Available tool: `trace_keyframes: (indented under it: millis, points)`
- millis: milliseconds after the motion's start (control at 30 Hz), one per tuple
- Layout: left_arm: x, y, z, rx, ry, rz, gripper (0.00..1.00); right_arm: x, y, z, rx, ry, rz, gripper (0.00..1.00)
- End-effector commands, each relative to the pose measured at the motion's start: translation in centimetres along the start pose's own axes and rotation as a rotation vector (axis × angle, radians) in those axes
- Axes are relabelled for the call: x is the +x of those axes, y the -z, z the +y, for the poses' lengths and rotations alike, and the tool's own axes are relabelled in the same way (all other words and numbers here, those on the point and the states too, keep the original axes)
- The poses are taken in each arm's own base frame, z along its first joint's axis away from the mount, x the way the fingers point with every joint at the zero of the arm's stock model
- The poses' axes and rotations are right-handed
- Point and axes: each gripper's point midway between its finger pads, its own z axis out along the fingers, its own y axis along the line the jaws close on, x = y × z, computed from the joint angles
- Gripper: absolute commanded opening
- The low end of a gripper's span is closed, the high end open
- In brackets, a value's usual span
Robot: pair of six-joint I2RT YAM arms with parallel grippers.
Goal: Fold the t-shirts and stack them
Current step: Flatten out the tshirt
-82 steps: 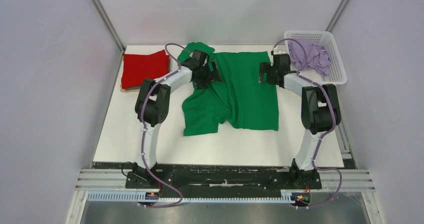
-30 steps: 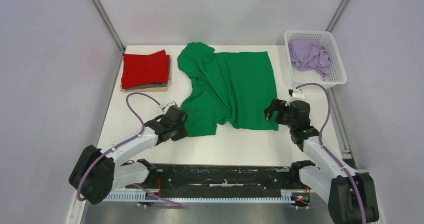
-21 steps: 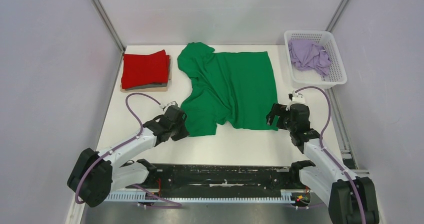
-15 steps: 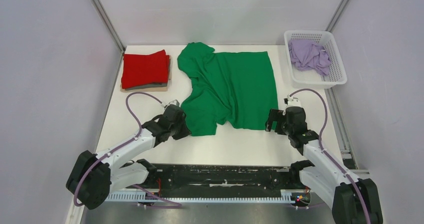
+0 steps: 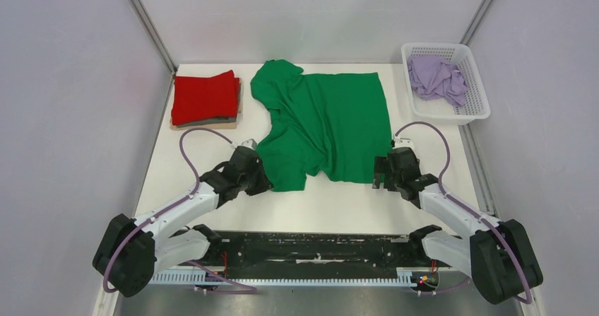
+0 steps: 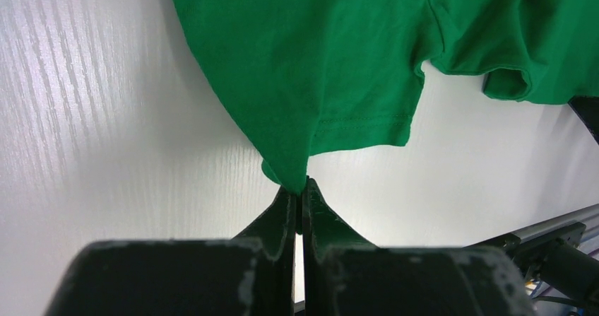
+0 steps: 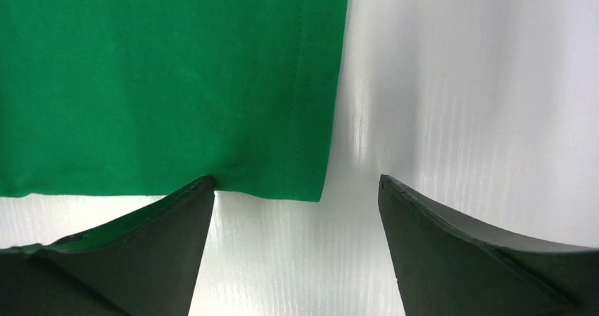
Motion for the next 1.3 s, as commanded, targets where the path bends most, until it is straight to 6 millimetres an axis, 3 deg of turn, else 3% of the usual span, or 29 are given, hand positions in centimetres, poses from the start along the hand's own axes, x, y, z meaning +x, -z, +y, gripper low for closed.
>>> trace_keyframes:
  millis: [0, 367, 500, 733, 800, 933, 1033, 1133, 1267]
  points:
    - [-0.4, 0.1, -0.1, 0.021, -0.04, -0.025, 0.02, -2.3, 0.1, 0.0, 0.062, -0.018, -0.058, 0.85]
    - [-0.8, 0.0, 0.6, -0.017, -0.041, -0.048, 0.02, -1.7, -0.2, 1.2, 0.044, 0.028, -0.032, 0.58]
    - [-1.0, 0.1, 0.6, -0.015, -0.04, -0.057, 0.02, -0.8, -0.4, 1.1, 0.041, 0.033, -0.009, 0.54]
    - [-1.8, 0.6, 0.4, -0.015, -0.03, -0.099, 0.02, 0.1, -0.6, 0.8, 0.048, 0.042, 0.008, 0.37]
    - [-2.0, 0.7, 0.4, -0.015, -0.029, -0.11, 0.02, 0.2, -0.8, 0.6, 0.055, 0.048, 0.01, 0.29]
    - [-3.2, 1.0, -0.1, -0.006, -0.024, -0.16, 0.02, -0.1, -1.0, 0.6, 0.057, 0.052, -0.011, 0.03]
    - [-4.8, 2.0, -1.6, 0.03, -0.007, -0.208, 0.02, -2.0, -0.7, 1.3, 0.033, 0.041, -0.069, 0.0]
    - [-7.5, 4.2, -4.0, 0.085, -0.014, -0.282, 0.02, -5.7, 0.9, 2.1, 0.008, 0.025, -0.176, 0.0]
    - [-12.7, 9.6, -7.3, 0.15, -0.02, -0.464, 0.02, -11.4, 4.4, 2.6, -0.018, -0.004, -0.348, 0.0]
